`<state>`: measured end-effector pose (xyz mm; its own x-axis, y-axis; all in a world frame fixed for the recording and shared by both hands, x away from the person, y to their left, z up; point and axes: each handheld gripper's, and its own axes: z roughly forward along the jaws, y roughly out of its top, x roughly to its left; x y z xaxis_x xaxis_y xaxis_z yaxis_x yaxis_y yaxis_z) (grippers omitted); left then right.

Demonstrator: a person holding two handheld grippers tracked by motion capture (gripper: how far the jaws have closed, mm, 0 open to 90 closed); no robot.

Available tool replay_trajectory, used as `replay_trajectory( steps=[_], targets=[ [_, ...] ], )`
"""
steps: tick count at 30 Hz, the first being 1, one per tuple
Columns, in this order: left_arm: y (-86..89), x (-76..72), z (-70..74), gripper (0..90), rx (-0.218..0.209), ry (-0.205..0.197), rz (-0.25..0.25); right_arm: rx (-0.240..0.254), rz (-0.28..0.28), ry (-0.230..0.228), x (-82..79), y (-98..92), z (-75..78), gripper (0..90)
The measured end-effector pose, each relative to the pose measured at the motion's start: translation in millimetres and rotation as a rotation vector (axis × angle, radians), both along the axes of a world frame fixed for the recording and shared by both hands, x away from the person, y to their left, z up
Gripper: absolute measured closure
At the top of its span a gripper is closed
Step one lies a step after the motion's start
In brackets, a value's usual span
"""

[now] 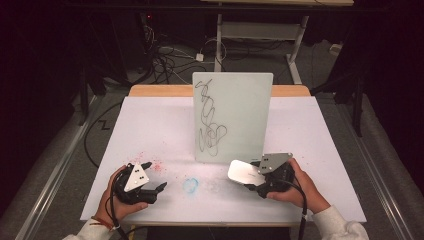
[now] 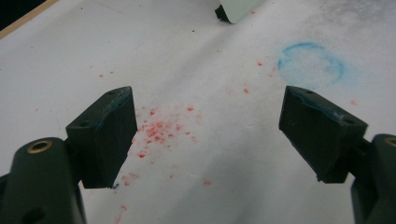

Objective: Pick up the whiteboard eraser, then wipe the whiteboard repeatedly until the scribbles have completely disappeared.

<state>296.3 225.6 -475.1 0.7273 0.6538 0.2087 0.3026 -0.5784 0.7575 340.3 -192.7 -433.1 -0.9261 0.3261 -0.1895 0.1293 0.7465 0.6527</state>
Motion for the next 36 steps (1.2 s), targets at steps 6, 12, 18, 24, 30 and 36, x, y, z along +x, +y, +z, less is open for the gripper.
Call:
replay_trajectory(
  steps=[6, 12, 18, 24, 30, 36],
  targets=[
    [0.7, 0.3, 0.4, 18.6, -0.002, -0.012, -0.003, 0.019, -0.011, -0.014, 0.5, -0.1, 0.9, 31.0],
    [0.3, -0.8, -0.1, 18.6, -0.002, -0.009, -0.007, 0.049, -0.047, -0.04, -0.4, 0.5, 2.1, 31.1],
    [-0.1, -1.4, -0.7, 18.6, 0.001, -0.007, -0.01, 0.066, -0.062, -0.076, -1.0, 1.9, 5.1, 31.0],
    [0.4, -1.0, -2.3, 18.9, 0.0, 0.003, -0.006, 0.099, -0.126, -0.15, -0.5, 6.5, 9.7, 31.1],
    [2.3, -3.5, -0.8, 20.1, -0.021, -0.002, 0.013, 0.138, -0.164, -0.267, 0.2, 18.8, 18.3, 31.1],
    [-0.3, -4.3, -0.3, 19.7, -0.006, -0.007, 0.01, 0.113, -0.211, -0.445, 1.4, 43.1, 28.6, 31.1]
  ],
)
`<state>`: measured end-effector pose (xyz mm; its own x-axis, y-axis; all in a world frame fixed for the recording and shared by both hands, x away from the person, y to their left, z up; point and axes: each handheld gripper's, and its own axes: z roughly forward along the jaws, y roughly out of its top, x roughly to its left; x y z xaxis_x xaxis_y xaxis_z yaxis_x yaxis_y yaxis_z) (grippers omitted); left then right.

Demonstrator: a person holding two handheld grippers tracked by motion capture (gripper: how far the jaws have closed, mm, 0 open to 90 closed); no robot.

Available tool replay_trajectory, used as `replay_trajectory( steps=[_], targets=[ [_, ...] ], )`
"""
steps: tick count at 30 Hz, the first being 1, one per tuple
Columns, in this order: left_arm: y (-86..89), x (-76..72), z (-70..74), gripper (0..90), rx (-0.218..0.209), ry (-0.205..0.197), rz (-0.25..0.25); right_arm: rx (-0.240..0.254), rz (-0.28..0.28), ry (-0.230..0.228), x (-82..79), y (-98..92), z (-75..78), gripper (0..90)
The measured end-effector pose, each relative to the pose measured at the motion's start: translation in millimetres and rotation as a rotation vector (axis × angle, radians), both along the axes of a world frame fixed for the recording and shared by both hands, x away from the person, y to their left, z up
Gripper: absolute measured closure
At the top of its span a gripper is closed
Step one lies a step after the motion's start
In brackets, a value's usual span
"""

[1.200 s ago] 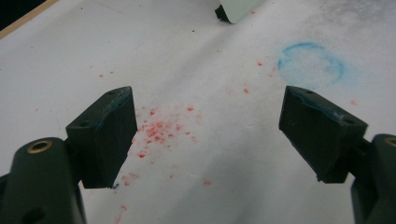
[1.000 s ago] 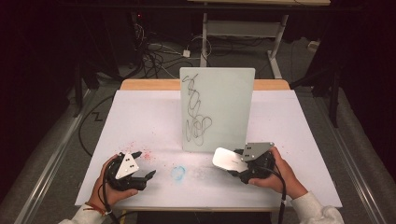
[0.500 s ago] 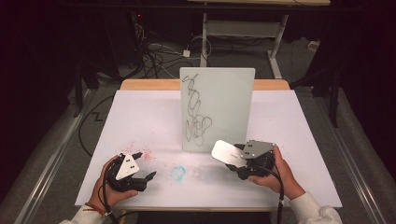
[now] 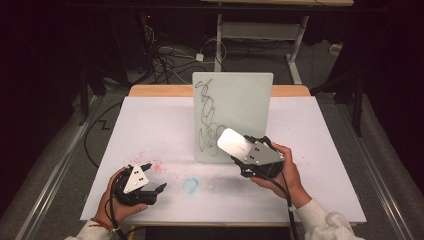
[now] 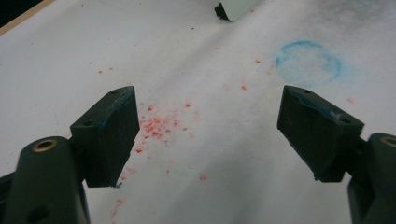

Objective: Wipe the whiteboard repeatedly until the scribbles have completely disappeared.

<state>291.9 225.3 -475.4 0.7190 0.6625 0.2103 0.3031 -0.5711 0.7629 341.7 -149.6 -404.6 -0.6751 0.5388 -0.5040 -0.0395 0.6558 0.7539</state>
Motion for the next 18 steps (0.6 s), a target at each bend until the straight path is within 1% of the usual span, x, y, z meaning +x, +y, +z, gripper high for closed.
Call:
replay_trajectory(
  steps=[2, 4, 5, 6, 8, 12, 14, 15, 18],
  targets=[
    [0.3, -0.6, 0.4, 19.2, -0.004, -0.004, 0.005, -0.011, -0.027, -0.034, 3.0, 6.7, 1.5, 31.1],
    [1.4, -1.0, 0.6, 18.9, -0.008, -0.004, 0.009, -0.012, -0.04, -0.042, 8.3, 13.5, 4.3, 31.1],
    [1.9, -1.0, 0.7, 18.9, -0.009, -0.005, 0.011, -0.017, -0.049, -0.06, 10.5, 16.9, 5.8, 31.1],
    [2.2, -1.0, 0.8, 18.9, -0.011, -0.005, 0.013, -0.012, -0.062, -0.078, 12.6, 20.1, 7.4, 31.1],
    [2.5, -0.8, 0.7, 18.9, -0.013, -0.007, 0.012, -0.005, -0.07, -0.095, 17.6, 26.2, 10.9, 31.1],
    [2.5, -0.7, 0.5, 18.9, -0.009, -0.002, 0.007, -0.013, -0.107, -0.156, 26.1, 38.4, 13.3, 31.1],
    [2.4, -0.9, 0.4, 18.9, -0.009, -0.003, 0.006, -0.008, -0.12, -0.166, 29.5, 43.6, 12.2, 31.1],
    [2.5, -1.0, 0.6, 18.9, -0.009, -0.002, 0.006, -0.015, -0.126, -0.17, 30.8, 46.1, 10.8, 31.1],
    [2.8, -1.2, 0.5, 18.9, -0.007, -0.001, 0.004, -0.016, -0.136, -0.188, 33.6, 51.8, 5.8, 31.1]
  ],
)
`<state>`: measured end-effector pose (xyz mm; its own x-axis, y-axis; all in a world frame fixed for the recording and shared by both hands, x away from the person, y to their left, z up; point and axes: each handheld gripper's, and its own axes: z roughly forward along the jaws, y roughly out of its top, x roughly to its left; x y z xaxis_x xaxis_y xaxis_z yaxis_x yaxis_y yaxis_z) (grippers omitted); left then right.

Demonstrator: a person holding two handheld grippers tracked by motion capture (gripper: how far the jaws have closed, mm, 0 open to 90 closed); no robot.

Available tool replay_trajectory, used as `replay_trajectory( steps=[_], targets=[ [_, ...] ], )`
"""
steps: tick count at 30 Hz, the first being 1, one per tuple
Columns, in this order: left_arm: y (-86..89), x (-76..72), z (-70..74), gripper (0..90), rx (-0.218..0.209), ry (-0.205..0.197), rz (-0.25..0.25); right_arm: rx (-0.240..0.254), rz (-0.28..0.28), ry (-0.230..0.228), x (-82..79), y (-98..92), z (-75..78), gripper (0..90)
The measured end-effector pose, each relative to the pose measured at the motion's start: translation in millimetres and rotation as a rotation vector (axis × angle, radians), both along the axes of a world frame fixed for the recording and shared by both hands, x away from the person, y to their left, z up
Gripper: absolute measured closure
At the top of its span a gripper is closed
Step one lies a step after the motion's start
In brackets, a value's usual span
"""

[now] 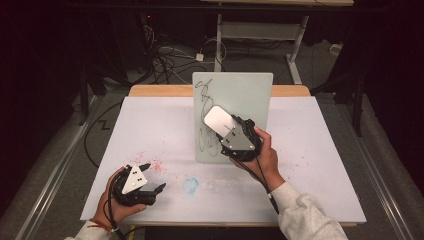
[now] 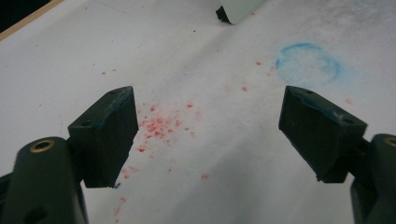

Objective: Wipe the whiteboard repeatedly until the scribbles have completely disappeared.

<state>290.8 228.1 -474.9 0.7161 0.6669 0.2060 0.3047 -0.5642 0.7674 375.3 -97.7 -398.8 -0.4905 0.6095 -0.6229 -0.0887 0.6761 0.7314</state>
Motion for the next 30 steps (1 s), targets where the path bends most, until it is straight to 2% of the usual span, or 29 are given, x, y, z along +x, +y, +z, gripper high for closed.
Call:
replay_trajectory(
  steps=[2, 5, 8, 12, 17, 21, 24, 27, 30],
  targets=[
    [0.1, -0.2, -0.1, 18.9, 0.002, 0.0, -0.001, -0.02, -0.016, -0.009, 1.0, 2.7, -3.6, 31.1],
    [0.0, -0.2, -0.3, 18.9, 0.005, 0.0, 0.0, -0.027, -0.024, 0.002, 1.1, 5.2, -11.3, 31.1],
    [-0.4, -0.2, -0.4, 18.9, 0.007, 0.002, -0.001, -0.074, -0.028, -0.034, -1.8, 8.8, -21.7, 31.1],
    [-0.8, -0.3, -0.3, 18.9, 0.011, 0.002, -0.004, -0.082, -0.016, -0.03, -5.7, 12.4, -33.1, 31.1],
    [-0.7, -0.4, -0.2, 18.9, 0.01, 0.001, -0.004, -0.128, 0.008, -0.017, -13.6, 20.7, -53.9, 31.1],
    [-0.8, -0.6, -0.2, 18.9, 0.008, -0.001, -0.005, -0.145, 0.025, 0.003, -16.9, 26.6, -62.7, 31.1],
    [-0.5, -1.0, 0.0, 18.9, 0.007, -0.002, -0.001, -0.163, 0.027, -0.006, -18.3, 28.6, -66.2, 31.1],
    [0.1, -1.0, -0.1, 18.9, 0.009, -0.002, 0.002, -0.155, 0.021, 0.001, -17.9, 27.7, -63.6, 31.1],
    [0.5, -1.2, 0.0, 18.9, 0.01, -0.002, 0.002, -0.143, -0.029, -0.047, -15.8, 22.5, -57.1, 31.1]
  ],
)
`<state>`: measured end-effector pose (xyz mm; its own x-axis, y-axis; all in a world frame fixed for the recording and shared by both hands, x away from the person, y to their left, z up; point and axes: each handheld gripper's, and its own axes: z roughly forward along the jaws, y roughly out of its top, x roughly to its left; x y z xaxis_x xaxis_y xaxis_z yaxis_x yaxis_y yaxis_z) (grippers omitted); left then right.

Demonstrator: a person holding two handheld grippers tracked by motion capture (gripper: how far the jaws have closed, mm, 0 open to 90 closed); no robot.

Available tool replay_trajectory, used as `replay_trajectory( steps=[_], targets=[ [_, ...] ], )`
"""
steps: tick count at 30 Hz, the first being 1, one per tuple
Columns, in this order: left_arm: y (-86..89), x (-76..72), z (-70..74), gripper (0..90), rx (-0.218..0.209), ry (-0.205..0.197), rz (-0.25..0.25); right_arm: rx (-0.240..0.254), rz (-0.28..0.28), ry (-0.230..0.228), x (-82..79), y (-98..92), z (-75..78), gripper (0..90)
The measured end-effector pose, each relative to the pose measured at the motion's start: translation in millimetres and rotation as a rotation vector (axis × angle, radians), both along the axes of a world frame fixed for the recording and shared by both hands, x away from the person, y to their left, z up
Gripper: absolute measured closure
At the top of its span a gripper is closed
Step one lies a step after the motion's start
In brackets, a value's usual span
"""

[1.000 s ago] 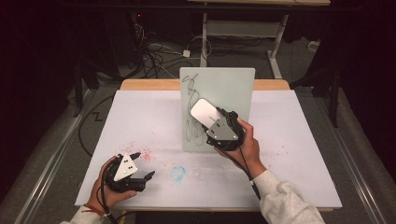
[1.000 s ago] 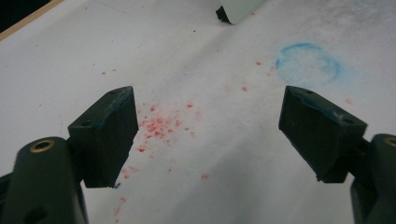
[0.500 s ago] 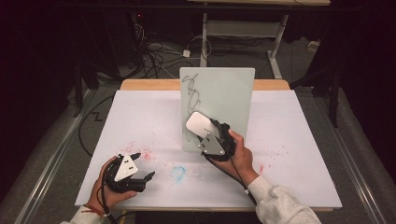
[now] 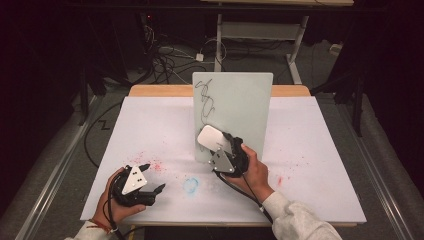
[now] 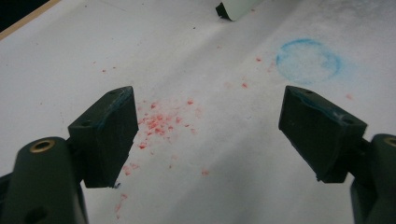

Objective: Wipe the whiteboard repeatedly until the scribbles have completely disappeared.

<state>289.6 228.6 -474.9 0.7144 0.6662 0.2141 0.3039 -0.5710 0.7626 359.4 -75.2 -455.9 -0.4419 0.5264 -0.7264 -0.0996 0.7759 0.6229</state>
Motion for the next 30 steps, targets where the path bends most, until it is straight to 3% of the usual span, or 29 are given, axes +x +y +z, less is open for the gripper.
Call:
replay_trajectory(
  steps=[6, 11, 14, 21, 25, 30],
  targets=[
    [0.9, 0.1, 0.4, 18.9, -0.004, -0.002, 0.002, 0.041, -0.1, -0.081, 5.9, -12.7, 14.4, 31.1],
    [-0.4, 0.5, 0.0, 18.9, 0.0, 0.002, -0.002, 0.034, -0.09, -0.09, 4.6, -9.0, 8.9, 31.1],
    [-0.8, 0.8, -0.4, 18.9, 0.003, 0.005, -0.003, 0.003, -0.061, -0.062, 0.9, -3.0, 0.3, 31.1],
    [-0.3, 0.5, -0.3, 18.9, 0.001, 0.005, -0.004, -0.135, 0.033, 0.013, -8.7, 16.9, -23.0, 31.1],
    [-0.2, 0.7, -0.7, 18.9, 0.005, 0.007, -0.005, -0.205, 0.049, 0.031, -12.7, 20.6, -31.5, 31.1],
    [-0.3, 0.9, -0.6, 18.9, 0.004, 0.008, -0.005, -0.278, 0.057, 0.005, -16.1, 24.3, -41.5, 31.1]
  ],
)
